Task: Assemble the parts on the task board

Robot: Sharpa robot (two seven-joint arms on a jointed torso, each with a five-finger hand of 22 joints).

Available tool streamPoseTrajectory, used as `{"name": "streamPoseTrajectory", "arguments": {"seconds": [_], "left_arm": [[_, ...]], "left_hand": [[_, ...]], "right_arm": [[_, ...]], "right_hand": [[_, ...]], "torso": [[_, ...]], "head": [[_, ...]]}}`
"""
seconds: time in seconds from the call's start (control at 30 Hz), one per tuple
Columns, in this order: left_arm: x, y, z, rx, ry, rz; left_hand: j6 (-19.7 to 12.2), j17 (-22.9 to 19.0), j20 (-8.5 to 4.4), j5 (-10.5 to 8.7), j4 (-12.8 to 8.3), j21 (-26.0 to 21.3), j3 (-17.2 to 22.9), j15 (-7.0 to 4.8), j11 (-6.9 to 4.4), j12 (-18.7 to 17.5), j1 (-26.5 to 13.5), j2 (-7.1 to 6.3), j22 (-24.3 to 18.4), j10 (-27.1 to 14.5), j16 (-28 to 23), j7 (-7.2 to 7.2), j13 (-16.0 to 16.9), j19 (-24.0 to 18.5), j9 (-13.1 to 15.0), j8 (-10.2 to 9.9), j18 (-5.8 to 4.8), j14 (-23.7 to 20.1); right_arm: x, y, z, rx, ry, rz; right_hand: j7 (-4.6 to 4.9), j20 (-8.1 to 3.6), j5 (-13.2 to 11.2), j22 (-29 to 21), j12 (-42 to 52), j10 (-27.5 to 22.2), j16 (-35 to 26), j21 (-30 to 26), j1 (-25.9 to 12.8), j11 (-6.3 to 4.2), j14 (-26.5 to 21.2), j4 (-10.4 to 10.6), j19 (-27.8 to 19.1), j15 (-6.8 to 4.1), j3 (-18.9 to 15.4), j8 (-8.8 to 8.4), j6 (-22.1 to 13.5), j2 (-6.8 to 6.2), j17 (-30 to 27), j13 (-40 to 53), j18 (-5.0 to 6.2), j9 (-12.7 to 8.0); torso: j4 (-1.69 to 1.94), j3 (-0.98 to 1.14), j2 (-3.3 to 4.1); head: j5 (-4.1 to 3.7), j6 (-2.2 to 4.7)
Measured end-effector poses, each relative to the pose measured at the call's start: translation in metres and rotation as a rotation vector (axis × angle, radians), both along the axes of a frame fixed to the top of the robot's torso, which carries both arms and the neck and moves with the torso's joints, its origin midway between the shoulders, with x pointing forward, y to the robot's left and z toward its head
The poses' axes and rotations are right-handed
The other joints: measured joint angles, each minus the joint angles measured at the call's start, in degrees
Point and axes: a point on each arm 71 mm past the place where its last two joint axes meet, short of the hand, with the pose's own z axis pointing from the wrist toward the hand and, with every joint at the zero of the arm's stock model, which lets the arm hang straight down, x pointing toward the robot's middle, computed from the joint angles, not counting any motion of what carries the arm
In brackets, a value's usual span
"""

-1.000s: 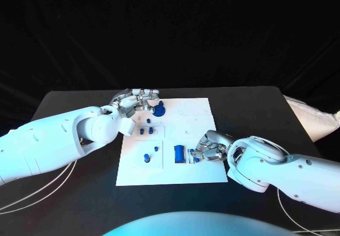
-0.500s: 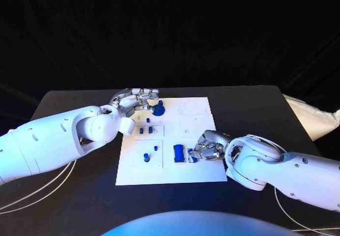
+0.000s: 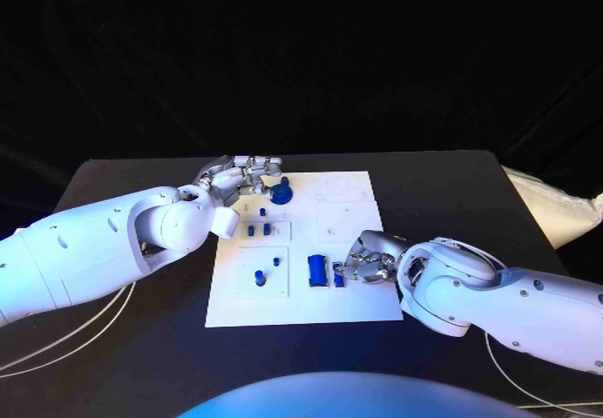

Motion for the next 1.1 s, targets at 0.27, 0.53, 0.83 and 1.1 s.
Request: {"name": "streamPoseTrajectory", "arguments": {"seconds": [0.27,0.53,0.83,1.1], "left_arm": [[0.0,0.0,0.0,0.0,0.001,-0.001],[0.0,0.0,0.0,0.001,0.002,-0.001],[0.0,0.001,0.0,0.001,0.002,0.0],[0.0,0.001,0.0,0.002,0.003,-0.001]], "left_hand": [[0.0,0.0,0.0,0.0,0.0,0.0,0.0,0.0,0.0,0.0,0.0,0.0,0.0,0.0,0.0,0.0,0.0,0.0,0.0,0.0,0.0,0.0],[0.0,0.0,0.0,0.0,0.0,0.0,0.0,0.0,0.0,0.0,0.0,0.0,0.0,0.0,0.0,0.0,0.0,0.0,0.0,0.0,0.0,0.0],[0.0,0.01,0.0,0.0,0.0,0.0,0.0,0.0,0.0,0.0,0.0,0.0,0.01,0.0,0.0,0.0,0.0,0.0,0.0,0.0,0.0,0.0],[0.0,0.01,0.0,0.0,0.0,0.0,0.0,0.0,0.0,0.0,0.0,0.0,0.01,0.0,0.0,0.0,0.0,0.0,0.0,0.0,0.0,0.0]], "right_arm": [[0.0,0.0,0.0,-0.005,-0.004,0.003],[-0.003,-0.004,0.003,-0.011,-0.019,0.009],[-0.006,-0.009,0.006,-0.014,-0.033,0.024],[-0.007,-0.011,0.006,-0.016,-0.029,0.041]], "right_hand": [[0.0,0.0,4.21,0.0,0.0,0.0,-0.03,0.0,-3.11,0.0,0.0,3.32,0.0,0.0,-4.16,0.0,0.0,-0.01,0.0,0.47,0.0,0.43],[0.0,0.0,3.04,0.05,0.0,0.0,-0.03,0.0,-4.04,0.0,0.0,3.23,0.0,0.0,-7.25,-0.23,-0.01,-0.25,0.0,0.65,0.0,0.74],[0.0,0.0,-2.83,-0.03,0.0,-0.01,-0.03,0.0,0.81,0.01,0.0,0.78,0.0,0.0,-10.02,-0.46,-0.01,-0.97,-0.01,0.79,0.0,1.15],[0.0,0.0,-5.13,-0.08,-0.25,-0.01,-0.03,0.0,1.91,0.01,0.0,0.09,0.0,0.0,-11.03,-0.46,-0.01,-0.59,0.04,0.87,0.0,1.29]], "torso": [[0.0,0.0,-0.01],[-0.03,0.08,-0.01],[-0.04,0.09,0.0],[-0.04,0.07,0.01]], "head": [[0.02,0.11],[0.03,0.2],[0.03,0.21],[0.06,0.15]]}}
